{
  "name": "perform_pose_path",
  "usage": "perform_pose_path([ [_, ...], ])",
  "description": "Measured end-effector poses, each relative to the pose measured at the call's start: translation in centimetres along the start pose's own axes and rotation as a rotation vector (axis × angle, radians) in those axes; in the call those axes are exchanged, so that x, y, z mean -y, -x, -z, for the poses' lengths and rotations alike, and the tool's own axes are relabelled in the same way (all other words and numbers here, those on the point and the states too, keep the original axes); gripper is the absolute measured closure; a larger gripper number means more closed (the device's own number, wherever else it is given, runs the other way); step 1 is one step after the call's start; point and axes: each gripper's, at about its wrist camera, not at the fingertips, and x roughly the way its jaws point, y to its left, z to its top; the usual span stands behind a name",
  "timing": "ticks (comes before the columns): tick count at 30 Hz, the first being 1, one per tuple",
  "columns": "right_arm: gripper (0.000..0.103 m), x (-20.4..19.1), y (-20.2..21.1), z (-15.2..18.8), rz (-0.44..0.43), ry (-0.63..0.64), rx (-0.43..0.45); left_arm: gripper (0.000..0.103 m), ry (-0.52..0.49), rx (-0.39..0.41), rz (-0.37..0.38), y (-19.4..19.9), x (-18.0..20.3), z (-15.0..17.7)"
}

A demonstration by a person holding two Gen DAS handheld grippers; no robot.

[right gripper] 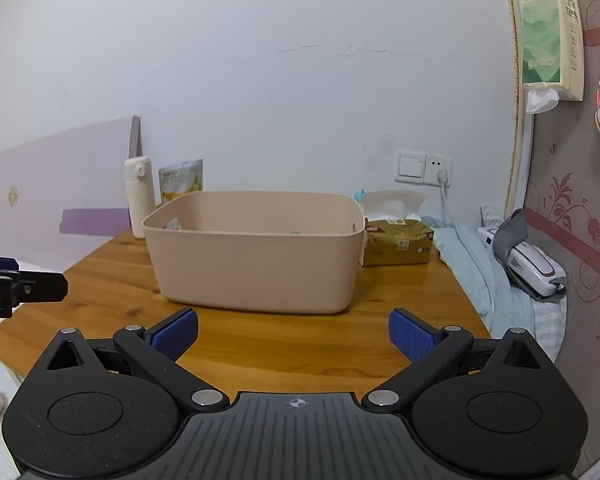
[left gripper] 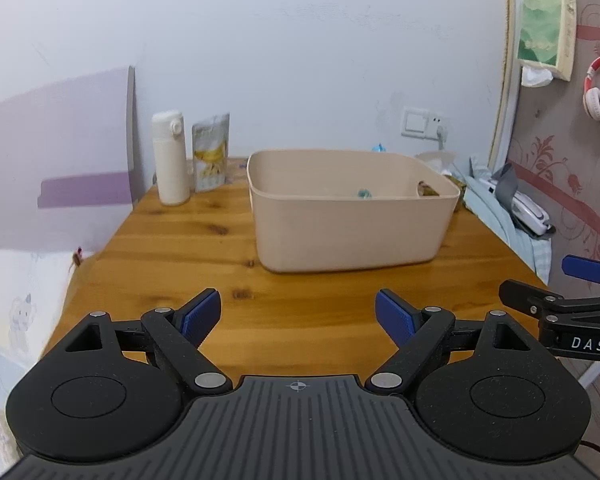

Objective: Organize objects

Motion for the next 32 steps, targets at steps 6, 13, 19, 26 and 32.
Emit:
perform_pose_path([
  [6, 0.0, -0.8, 0.4, 0.6, 0.0, 0.026, -0.017, 0.017, 0.01, -0.021, 0.006, -0.3, -0.1, 0.8],
  [13, 0.0, -1.0, 1.0, 1.1, -0.006, 0.018, -0.018, 0.016, 0.005, -0.022, -0.017, -0.1, 0.0, 1.3],
  [19, 0.0, -0.8, 1.3, 1.5, 0.003, 0.011, -0.028, 0.016, -0.002, -0.043, -0.012, -0.3, 0.0, 1.9],
  [26, 0.0, -0.6, 0.7, 1.6, 0.0, 0.005, -0.049, 0.016, -0.004, -0.057, -0.007, -1.0, -0.1, 2.0],
  [32, 0.0, -0.6, -0.2, 1.6, 0.001, 0.004, -0.069, 0.013, -0.014, -0.073, -0.006, -2.1, -0.4, 1.8],
])
